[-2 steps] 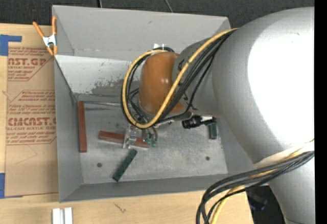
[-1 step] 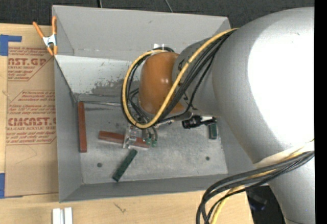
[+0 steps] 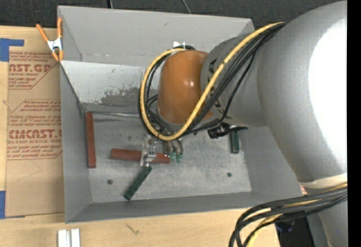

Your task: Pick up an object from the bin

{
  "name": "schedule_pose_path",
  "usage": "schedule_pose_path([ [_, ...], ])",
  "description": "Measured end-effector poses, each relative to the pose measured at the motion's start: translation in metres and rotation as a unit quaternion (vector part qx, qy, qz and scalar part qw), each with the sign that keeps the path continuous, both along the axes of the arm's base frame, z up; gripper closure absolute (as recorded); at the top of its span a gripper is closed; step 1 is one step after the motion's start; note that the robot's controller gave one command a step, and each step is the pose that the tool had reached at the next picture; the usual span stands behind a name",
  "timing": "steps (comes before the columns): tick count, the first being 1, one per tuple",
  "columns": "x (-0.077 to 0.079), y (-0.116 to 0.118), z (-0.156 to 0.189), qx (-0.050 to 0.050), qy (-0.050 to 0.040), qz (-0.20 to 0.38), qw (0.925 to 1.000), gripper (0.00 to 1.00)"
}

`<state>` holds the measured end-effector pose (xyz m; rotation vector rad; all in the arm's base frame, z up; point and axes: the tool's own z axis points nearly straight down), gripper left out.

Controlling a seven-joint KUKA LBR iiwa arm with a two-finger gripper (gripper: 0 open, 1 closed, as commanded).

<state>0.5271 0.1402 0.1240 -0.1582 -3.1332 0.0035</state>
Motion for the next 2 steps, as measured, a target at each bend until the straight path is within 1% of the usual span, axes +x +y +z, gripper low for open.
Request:
schedule_pose_path([
  [1,0.010,0.056,0.052,0.001,-0.0023,0.012,0.9999,1.00],
  [2,-0.017,0.006,0.202,0.001,-0.0037,0.036,0.9993,1.00],
])
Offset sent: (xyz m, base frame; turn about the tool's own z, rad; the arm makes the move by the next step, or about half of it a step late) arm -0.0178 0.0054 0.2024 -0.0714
